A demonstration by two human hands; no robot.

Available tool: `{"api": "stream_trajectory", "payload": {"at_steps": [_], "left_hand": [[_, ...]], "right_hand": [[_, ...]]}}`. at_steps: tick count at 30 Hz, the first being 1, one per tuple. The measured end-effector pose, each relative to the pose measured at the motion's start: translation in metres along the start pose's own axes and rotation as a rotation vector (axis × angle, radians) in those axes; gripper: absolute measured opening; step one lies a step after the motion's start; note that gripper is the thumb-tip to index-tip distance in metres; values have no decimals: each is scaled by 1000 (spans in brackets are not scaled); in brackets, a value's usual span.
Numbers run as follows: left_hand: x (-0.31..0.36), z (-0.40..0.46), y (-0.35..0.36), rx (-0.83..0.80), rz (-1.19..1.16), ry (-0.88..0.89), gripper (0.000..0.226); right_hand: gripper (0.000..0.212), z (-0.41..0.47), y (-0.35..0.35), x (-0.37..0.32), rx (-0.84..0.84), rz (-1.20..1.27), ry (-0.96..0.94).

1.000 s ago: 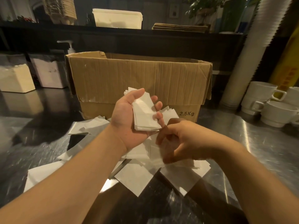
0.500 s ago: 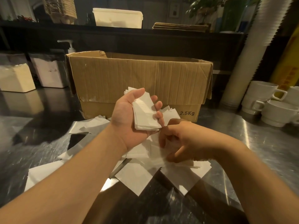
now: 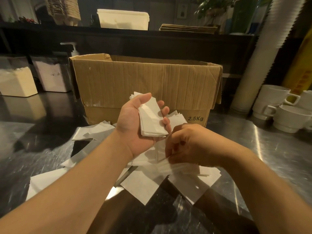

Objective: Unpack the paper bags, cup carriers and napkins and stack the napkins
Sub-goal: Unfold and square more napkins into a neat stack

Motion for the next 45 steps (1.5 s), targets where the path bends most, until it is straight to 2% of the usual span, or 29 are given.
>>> {"api": "stream_trajectory", "payload": {"at_steps": [10,22,27,30,32,35,38,40,42,45], "left_hand": [[1,0,1,9,17,16,38],[0,1,-2,4,33,5,40],[1,2,-4,29,44,7,37],[0,5,-5,44,46,24,37],[-1,4,-3,20,63,14,43],[-4,6,-4,-49,177,-27,55],[-9,6,-2,-144,291,-70,79],[-10,5,1,-147,343,-60,62],[-13,2,8,-237,365,-61,49],[-17,5,10,-322,347,-67,60]], "right_hand": [[33,0,2,3,11,72,11],[17,-2,-3,-5,108,-4,-55],[9,-8,-14,-4,276,230,-120],[13,-10,-21,-3,386,379,-158],[15,-10,-24,-1,416,521,-167],[5,-11,-28,1,398,774,-167],[15,-12,-30,1,396,885,-181],[10,-13,-31,1,418,931,-191],[15,-12,-31,2,465,961,-195],[25,-11,-31,2,535,952,-176]]}}
Point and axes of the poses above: each hand's wrist, its own z-axis towards the middle knuckle, its own y-axis out of the palm, x = y × z, the point moved 4 cm from there along z, towards the middle knuckle, and after that the axes turned 14 degrees about z, right-handed, at the moved point
